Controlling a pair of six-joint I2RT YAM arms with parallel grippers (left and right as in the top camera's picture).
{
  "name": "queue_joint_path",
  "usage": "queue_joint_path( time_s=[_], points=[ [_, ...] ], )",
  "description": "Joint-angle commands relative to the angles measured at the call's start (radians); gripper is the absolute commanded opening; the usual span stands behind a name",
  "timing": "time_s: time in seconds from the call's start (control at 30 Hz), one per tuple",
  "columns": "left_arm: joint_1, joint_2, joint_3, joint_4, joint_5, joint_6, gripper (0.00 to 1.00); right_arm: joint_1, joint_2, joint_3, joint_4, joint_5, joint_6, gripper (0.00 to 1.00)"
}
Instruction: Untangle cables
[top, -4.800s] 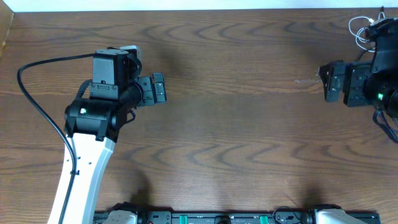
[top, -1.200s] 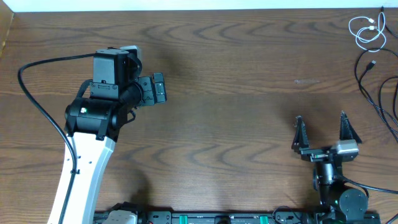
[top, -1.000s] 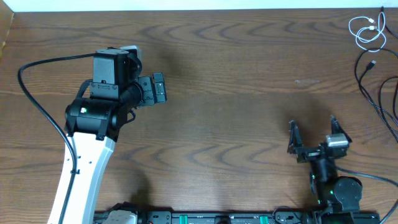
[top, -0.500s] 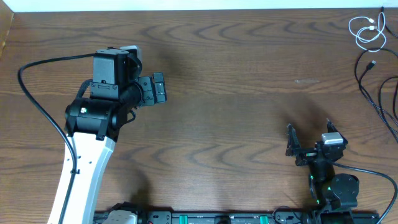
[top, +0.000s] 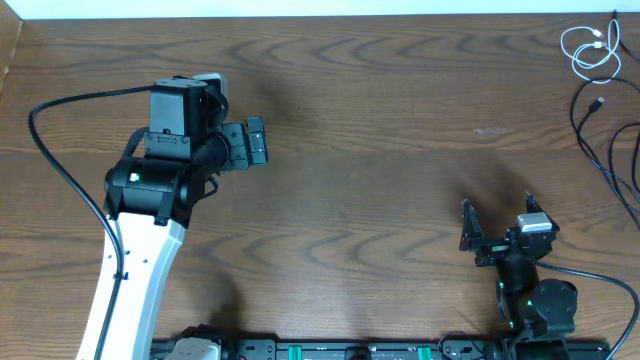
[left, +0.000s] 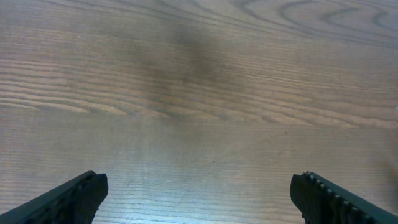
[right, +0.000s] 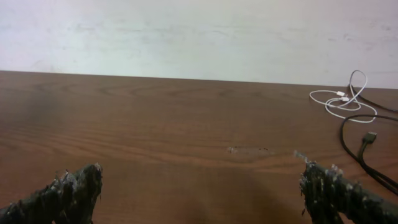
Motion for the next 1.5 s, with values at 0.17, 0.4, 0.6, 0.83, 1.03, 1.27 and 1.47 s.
queue_joint_path(
  time_s=[0.17, 0.4, 0.6, 0.83, 1.03, 1.27, 1.47],
  points=[
    [0.0, 0.004, 0.017, -0.01, -0.039, 0.01, 0.99, 0.009, -0.006, -0.001, -0.004, 0.0, 0.013, 0.99],
    [0.0, -0.126, -0.025, 0.0, -0.06, 0.01, 0.99, 0.009, -0.006, -0.001, -0.004, 0.0, 0.013, 0.99],
    [0.034, -0.351, -0.217, 0.138, -0.111, 0.01, 0.99, 0.009, -0.006, -0.001, -0.004, 0.0, 0.013, 0.99],
    [0.117, -0.646, -0.536, 0.406, -0.111, 0.01, 0.99, 0.009, -0.006, -0.001, -0.004, 0.0, 0.013, 0.99],
    [0.151, -0.865, -0.761, 0.631, -0.111, 0.01, 0.99, 0.009, -0.006, -0.001, -0.004, 0.0, 0.013, 0.99],
    [0.153, -1.06, -0.999, 0.862, -0.111, 0.01, 0.99, 0.009, -0.006, -0.001, -0.004, 0.0, 0.013, 0.99],
    [0.166, -1.167, -1.142, 0.988, -0.111, 0.013, 0.99, 0.009, -0.006, -0.001, -0.004, 0.0, 0.013, 0.99]
  ],
)
